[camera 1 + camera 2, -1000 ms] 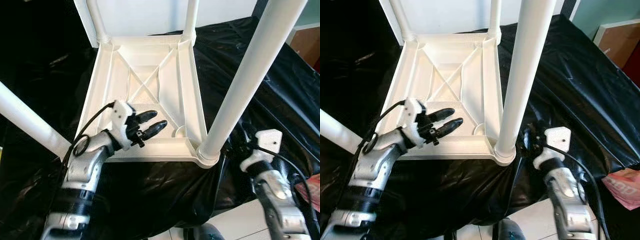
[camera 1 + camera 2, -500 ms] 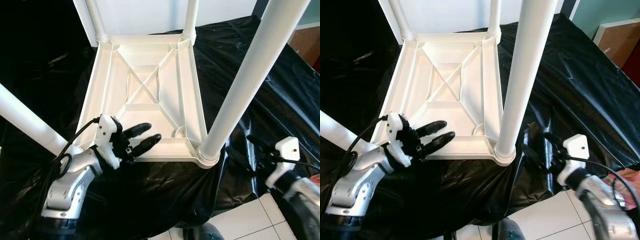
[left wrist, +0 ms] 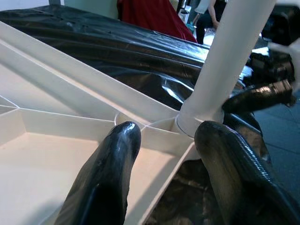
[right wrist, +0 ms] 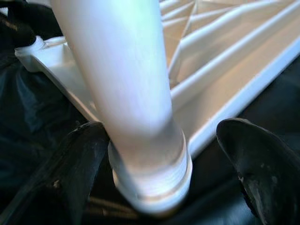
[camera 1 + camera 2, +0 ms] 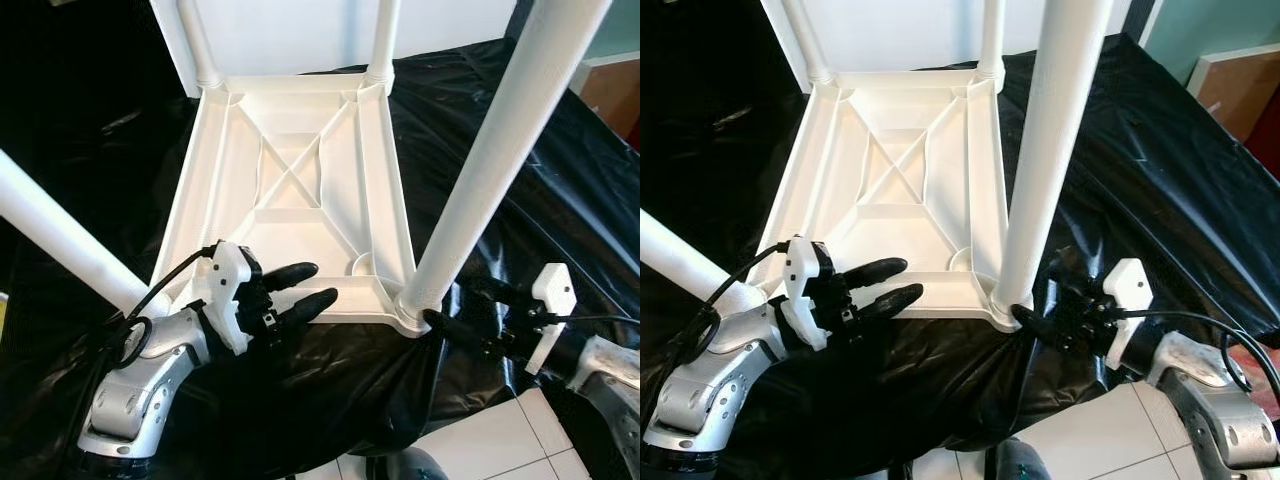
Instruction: Building children table
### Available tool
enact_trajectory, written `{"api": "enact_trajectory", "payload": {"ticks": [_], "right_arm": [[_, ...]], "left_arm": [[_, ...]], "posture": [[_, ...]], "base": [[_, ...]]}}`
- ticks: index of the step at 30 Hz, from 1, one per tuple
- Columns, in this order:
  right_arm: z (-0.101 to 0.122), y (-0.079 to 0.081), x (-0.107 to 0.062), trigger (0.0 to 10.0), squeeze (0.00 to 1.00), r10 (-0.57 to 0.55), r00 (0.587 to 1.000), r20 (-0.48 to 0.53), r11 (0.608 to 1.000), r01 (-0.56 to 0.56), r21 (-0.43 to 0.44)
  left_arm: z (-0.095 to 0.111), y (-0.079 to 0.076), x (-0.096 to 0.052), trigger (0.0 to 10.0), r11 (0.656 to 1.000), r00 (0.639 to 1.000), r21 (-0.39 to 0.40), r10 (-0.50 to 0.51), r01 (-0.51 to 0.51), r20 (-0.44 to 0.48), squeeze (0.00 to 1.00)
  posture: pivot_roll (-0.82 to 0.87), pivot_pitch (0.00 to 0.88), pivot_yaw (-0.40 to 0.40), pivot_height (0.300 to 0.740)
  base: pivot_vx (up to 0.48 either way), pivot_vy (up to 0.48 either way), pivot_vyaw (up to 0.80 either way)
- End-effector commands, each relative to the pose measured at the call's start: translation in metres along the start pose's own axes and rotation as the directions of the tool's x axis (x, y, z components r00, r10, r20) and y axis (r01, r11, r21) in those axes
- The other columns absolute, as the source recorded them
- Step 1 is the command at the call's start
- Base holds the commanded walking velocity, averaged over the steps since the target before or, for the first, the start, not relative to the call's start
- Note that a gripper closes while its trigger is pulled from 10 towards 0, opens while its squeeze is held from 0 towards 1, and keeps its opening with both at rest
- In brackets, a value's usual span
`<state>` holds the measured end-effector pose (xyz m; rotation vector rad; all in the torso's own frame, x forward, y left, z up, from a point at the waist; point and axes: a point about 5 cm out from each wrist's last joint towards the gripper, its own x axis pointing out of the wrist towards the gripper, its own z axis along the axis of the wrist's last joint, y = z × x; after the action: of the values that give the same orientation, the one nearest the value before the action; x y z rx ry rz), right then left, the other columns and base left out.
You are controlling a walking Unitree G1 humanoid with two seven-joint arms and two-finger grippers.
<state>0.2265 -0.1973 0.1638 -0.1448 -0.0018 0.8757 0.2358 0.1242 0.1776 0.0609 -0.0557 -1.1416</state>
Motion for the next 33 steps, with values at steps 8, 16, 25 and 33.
{"api": "enact_trajectory", "payload": {"ticks": [8,16,25,33], "right_arm": [[-0.009,0.003,0.034,10.0,0.00,0.004,1.000,-0.002,1.000,-0.004,-0.028],[-0.013,-0.008,0.042,10.0,0.00,-0.115,0.993,0.024,0.993,0.115,-0.027],[-0.014,-0.020,0.040,0.0,0.00,-0.179,0.983,0.042,0.982,0.181,-0.059],[-0.016,-0.022,0.030,2.8,0.00,-0.301,0.952,0.055,0.953,0.302,-0.027]], "left_arm": [[-0.009,-0.013,0.013,10.0,0.999,1.000,-0.032,-0.008,0.008,-0.017,0.00],[-0.007,-0.016,0.033,10.0,0.997,0.998,-0.046,0.062,-0.061,0.032,0.00],[-0.008,-0.023,0.048,10.0,0.998,0.998,-0.036,0.044,-0.042,0.040,0.00],[-0.015,-0.025,0.058,10.0,0.999,1.000,-0.039,0.028,-0.027,0.010,0.00]], "posture": [[0.01,0.165,0.017,0.740],[0.01,0.172,0.005,0.740],[0.00,0.176,-0.008,0.740],[-0.01,0.178,-0.009,0.740]], "base": [[0.000,0.000,0.00],[0.000,0.000,0.00],[0.000,0.000,0.00],[0.000,0.000,0.00]]}}
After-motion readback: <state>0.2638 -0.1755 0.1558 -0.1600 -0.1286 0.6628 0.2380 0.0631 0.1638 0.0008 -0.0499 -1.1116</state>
